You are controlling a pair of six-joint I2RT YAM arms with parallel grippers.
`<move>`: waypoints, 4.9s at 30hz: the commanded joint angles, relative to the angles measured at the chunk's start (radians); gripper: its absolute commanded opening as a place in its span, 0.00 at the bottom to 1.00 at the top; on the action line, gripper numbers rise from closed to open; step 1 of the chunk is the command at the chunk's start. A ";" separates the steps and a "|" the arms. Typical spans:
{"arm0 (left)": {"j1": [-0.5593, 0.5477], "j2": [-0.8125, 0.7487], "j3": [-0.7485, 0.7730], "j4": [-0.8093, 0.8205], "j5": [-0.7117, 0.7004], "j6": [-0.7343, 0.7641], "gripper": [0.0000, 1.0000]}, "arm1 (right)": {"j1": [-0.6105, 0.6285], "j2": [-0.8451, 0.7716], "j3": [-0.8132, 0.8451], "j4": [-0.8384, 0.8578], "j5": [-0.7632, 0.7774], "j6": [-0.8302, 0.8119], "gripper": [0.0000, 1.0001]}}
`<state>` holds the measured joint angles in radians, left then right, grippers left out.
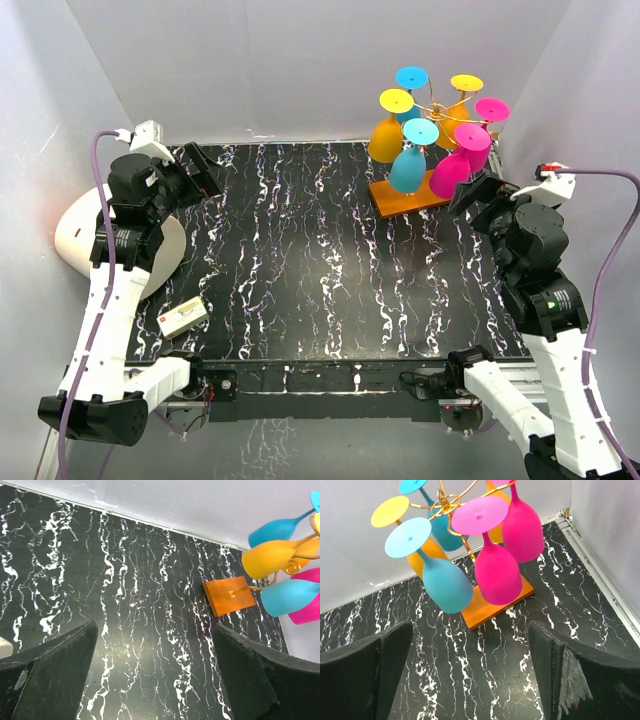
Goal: Take the wine glass off the wine glass rack
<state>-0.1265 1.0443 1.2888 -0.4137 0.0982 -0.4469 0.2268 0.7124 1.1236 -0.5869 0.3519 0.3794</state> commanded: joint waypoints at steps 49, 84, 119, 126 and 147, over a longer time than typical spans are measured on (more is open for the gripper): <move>0.049 0.002 -0.074 0.044 0.402 -0.103 0.99 | -0.041 0.455 0.478 0.058 0.025 -0.050 0.98; 0.049 0.013 -0.110 -0.053 0.420 -0.073 0.99 | -0.659 0.549 0.092 0.605 -1.003 0.681 0.61; 0.049 0.027 -0.088 -0.065 0.404 -0.070 0.99 | -0.659 0.599 -0.008 0.786 -0.960 0.926 0.31; 0.049 0.027 -0.091 -0.068 0.402 -0.069 0.99 | -0.659 0.602 -0.022 0.826 -0.980 0.976 0.22; 0.049 0.024 -0.089 -0.076 0.400 -0.067 0.99 | -0.659 0.575 -0.067 0.904 -1.016 1.127 0.00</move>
<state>-0.0860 1.0767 1.1782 -0.4786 0.4892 -0.5201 -0.4267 1.3167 1.0710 0.2253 -0.6380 1.4643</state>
